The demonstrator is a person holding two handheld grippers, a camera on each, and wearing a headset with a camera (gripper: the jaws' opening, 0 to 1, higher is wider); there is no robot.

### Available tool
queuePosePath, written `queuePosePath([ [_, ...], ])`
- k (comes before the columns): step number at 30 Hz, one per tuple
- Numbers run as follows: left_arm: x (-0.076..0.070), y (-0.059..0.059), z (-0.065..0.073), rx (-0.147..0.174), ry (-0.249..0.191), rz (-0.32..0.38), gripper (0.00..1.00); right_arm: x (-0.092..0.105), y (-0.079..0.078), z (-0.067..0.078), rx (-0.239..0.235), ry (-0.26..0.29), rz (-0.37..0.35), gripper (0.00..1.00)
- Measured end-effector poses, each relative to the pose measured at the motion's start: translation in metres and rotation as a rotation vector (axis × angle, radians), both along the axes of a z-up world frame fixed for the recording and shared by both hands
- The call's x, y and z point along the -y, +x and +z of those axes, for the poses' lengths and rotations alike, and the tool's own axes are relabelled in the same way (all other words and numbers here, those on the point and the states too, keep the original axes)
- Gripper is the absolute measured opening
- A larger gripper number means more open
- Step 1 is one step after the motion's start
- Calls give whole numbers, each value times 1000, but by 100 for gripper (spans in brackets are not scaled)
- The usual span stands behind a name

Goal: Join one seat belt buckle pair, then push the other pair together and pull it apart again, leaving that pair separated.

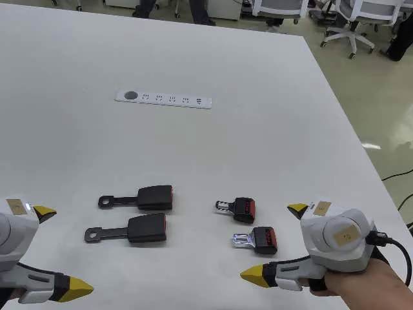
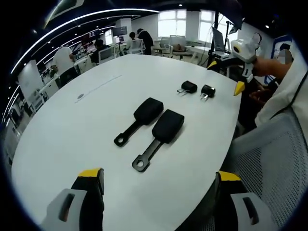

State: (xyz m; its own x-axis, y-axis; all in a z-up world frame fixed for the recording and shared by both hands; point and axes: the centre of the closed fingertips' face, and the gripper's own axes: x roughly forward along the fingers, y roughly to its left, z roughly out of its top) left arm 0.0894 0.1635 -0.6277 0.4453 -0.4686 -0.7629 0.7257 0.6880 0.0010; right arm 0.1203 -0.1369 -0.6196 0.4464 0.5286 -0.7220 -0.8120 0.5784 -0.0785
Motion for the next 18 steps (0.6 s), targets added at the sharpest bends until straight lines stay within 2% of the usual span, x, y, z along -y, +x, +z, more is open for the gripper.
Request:
queuePosePath([
  [9, -1, -2, 1, -11, 2, 15, 96, 12, 4, 5, 10, -14, -35, 95],
  [12, -1, -4, 0, -21, 1, 19, 96, 16, 3, 4, -7, -20, -50, 95],
  [18, -3, -4, -1, -17, 2, 27, 97, 19, 0, 4, -11, -28, -50, 95],
])
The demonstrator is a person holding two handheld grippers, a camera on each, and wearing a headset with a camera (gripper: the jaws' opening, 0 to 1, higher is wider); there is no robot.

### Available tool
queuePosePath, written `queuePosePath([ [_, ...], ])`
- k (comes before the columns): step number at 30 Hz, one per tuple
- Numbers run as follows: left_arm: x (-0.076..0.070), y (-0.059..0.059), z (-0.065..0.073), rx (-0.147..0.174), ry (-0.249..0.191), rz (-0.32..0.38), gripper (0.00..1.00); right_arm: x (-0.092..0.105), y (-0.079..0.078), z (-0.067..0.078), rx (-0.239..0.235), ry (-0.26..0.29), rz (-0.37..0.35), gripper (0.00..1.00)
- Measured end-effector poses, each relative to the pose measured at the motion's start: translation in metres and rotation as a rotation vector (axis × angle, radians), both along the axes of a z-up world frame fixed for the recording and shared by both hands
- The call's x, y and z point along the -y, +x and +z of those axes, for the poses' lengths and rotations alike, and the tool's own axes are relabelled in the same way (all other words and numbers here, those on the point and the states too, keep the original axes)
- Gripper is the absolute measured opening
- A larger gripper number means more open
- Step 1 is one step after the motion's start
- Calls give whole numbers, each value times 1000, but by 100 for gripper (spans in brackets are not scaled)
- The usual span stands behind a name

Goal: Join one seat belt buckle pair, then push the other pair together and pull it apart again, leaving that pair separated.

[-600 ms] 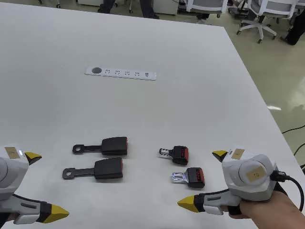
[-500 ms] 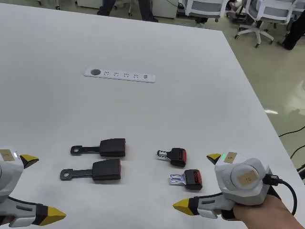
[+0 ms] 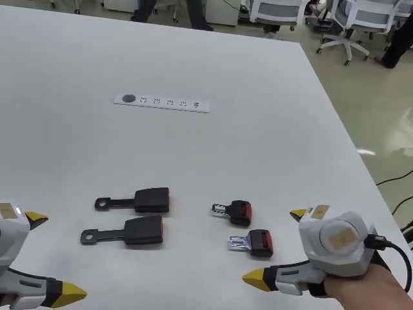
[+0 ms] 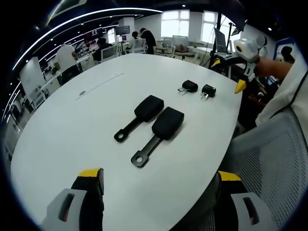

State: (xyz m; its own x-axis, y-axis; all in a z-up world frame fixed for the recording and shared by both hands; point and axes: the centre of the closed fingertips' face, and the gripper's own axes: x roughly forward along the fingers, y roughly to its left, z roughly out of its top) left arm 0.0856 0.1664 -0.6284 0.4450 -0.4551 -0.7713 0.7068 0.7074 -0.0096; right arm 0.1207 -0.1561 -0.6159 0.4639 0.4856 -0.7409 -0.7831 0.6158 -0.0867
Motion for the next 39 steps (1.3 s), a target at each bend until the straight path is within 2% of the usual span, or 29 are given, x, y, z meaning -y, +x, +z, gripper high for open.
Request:
queuePosePath([
  [5, -2, 0, 1, 2, -1, 6, 98, -3, 0, 4, 10, 31, 6, 94],
  [10, -1, 0, 2, 7, -1, 5, 98, -2, -2, 6, 14, 16, 13, 94],
  [13, 0, -4, 0, -17, -7, 1, 92, 0, -3, 6, 8, 15, 7, 93],
  [20, 4, -7, -1, -22, -17, 8, 94, 1, -8, 2, -11, -11, 17, 91],
  [24, -1, -7, -5, -23, -6, 17, 95, 3, -9, 1, -15, -21, 17, 91],
  [29, -3, -8, -6, -29, 0, 16, 93, -1, -9, 3, 16, -28, 62, 87],
  [34, -4, -8, -5, -22, 12, 12, 91, -4, -9, 5, 24, -13, 71, 85],
  [39, -2, -3, -1, 0, 17, 7, 90, -4, -9, 4, 23, -20, 80, 84],
])
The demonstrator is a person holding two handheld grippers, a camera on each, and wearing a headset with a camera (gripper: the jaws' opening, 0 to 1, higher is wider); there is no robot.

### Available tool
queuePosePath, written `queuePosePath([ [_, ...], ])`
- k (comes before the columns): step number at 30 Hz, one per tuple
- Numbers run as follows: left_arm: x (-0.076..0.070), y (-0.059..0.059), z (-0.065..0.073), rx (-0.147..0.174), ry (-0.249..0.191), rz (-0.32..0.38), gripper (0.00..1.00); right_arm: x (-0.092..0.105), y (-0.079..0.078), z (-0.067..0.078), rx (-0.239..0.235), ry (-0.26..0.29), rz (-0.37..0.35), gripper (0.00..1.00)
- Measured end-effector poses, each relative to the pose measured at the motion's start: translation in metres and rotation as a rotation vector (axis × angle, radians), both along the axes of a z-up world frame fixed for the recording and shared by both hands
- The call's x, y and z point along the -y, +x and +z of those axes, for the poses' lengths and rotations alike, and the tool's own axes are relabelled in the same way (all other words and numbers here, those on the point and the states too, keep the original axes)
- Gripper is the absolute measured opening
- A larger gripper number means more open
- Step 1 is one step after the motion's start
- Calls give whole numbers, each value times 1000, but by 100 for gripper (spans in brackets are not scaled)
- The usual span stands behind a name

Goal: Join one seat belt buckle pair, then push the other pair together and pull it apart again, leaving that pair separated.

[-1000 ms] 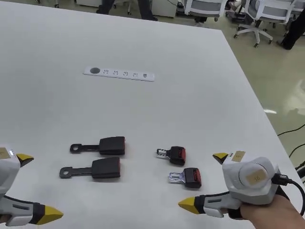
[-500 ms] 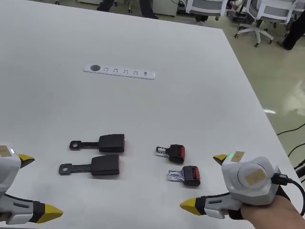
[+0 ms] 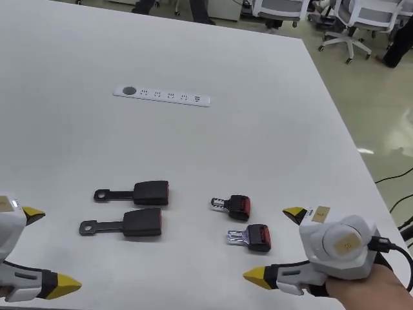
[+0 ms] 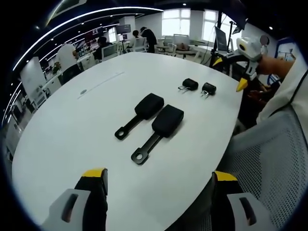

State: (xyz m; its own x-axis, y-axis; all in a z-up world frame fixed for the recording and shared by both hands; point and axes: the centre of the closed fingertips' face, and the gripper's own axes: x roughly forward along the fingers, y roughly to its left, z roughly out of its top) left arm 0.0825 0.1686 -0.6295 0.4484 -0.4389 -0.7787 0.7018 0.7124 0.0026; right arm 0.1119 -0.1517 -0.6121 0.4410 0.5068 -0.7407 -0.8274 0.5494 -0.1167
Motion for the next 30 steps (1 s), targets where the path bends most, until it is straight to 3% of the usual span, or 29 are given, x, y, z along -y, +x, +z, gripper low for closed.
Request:
queuePosePath([
  [4, 4, 3, 4, 14, -13, -4, 90, 1, 0, -1, -7, -4, 2, 84],
  [16, 15, 5, -1, 1, -15, -45, 85, 1, 2, -6, -8, -12, 30, 79],
  [20, 19, 8, -2, -9, -23, -70, 81, 0, 1, -9, -25, -10, 55, 72],
  [30, 29, 22, -13, -38, -27, -124, 77, -4, 8, -16, -43, -9, 85, 67],
])
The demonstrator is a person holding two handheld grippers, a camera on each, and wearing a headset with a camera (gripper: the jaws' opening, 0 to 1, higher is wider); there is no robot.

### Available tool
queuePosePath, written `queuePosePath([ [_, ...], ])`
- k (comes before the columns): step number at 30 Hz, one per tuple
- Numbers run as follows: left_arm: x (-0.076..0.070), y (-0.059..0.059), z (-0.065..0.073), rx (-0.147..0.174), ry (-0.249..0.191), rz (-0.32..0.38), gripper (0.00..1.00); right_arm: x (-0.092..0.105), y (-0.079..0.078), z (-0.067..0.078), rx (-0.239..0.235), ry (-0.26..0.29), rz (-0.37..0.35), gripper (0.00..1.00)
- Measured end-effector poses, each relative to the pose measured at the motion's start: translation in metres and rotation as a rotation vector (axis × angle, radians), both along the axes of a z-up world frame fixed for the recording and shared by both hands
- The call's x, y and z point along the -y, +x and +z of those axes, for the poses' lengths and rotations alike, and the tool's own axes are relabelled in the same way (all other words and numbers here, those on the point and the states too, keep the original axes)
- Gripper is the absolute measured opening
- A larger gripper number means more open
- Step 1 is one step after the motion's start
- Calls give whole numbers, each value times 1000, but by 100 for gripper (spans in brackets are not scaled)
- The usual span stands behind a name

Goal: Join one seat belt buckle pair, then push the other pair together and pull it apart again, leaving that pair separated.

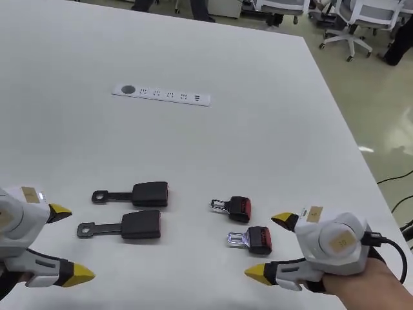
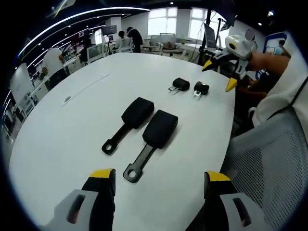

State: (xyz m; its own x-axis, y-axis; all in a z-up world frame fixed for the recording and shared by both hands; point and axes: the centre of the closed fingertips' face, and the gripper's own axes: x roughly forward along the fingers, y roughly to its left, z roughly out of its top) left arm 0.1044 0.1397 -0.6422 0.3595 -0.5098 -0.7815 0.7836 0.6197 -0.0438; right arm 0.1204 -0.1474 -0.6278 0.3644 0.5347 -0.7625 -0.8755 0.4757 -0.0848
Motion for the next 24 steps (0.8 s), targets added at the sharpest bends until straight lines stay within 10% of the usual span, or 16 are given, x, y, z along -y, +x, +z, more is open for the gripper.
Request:
queuePosePath([
  [24, 35, 28, -19, -43, 20, -125, 71, 6, 19, -26, -64, -83, 105, 61],
])
